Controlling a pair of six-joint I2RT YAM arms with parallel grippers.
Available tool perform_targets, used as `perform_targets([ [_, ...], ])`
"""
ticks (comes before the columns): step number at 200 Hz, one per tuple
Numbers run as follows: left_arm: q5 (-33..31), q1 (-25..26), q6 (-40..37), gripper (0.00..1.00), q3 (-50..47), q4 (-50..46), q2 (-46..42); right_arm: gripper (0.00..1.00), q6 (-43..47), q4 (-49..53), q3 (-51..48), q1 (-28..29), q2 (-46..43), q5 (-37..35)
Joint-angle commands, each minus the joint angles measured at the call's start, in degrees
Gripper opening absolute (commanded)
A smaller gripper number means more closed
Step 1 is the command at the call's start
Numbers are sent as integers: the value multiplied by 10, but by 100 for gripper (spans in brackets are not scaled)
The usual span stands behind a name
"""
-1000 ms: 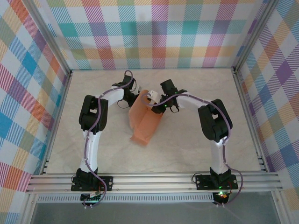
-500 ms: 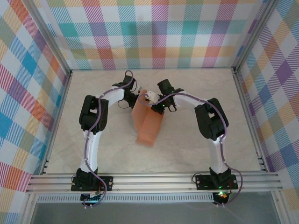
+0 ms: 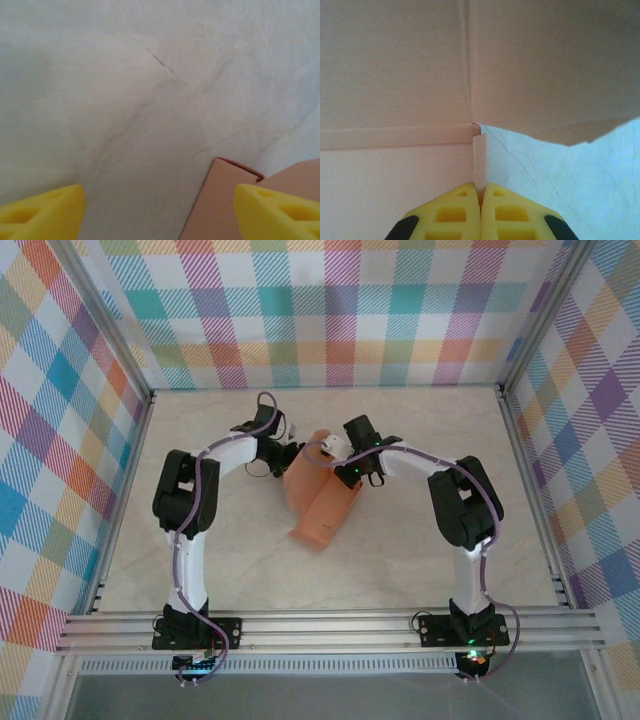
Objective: Fold the paper box
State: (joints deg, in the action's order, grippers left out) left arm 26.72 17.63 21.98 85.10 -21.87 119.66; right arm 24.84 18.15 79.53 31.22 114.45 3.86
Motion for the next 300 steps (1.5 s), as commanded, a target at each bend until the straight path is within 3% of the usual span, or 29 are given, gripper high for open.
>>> perform_targets([
  [1, -80, -28, -1, 92, -73, 51, -102, 3, -171, -43, -52, 9, -53, -50],
  [10, -99, -30, -14, 100, -104, 81, -136, 3, -207, -58, -76, 14, -67, -74],
  [31, -128, -31, -48, 100, -166, 123, -211, 3, -250, -95, -135, 25, -104, -143],
  [70, -153, -35, -75, 100, -271, 212, -340, 3, -285, -112, -203, 26, -171, -188],
  [121, 20, -16, -183, 100, -301, 218, -402, 5, -311, -157, -276, 26, -206, -170],
  [155, 105, -9, -183, 100, -339, 269, -397, 5, -316, -154, -271, 26, -186, -148],
  [193, 100, 3, -182, 78, -287, 221, -322, 4, -308, -164, -273, 26, -179, -130],
  [213, 109, 16, -193, 59, -253, 198, -282, 4, -309, -163, -274, 26, -175, -128],
  [225, 114, 24, -206, 53, -236, 181, -261, 4, -308, -160, -273, 26, -172, -127],
  [258, 101, 25, -200, 45, -218, 170, -227, 4, -302, -165, -281, 26, -169, -127],
  [271, 88, 25, -178, 36, -208, 167, -212, 4, -299, -170, -285, 26, -170, -127],
  [300, 79, 24, -139, 32, -193, 162, -170, 4, -294, -189, -298, 26, -171, -127],
])
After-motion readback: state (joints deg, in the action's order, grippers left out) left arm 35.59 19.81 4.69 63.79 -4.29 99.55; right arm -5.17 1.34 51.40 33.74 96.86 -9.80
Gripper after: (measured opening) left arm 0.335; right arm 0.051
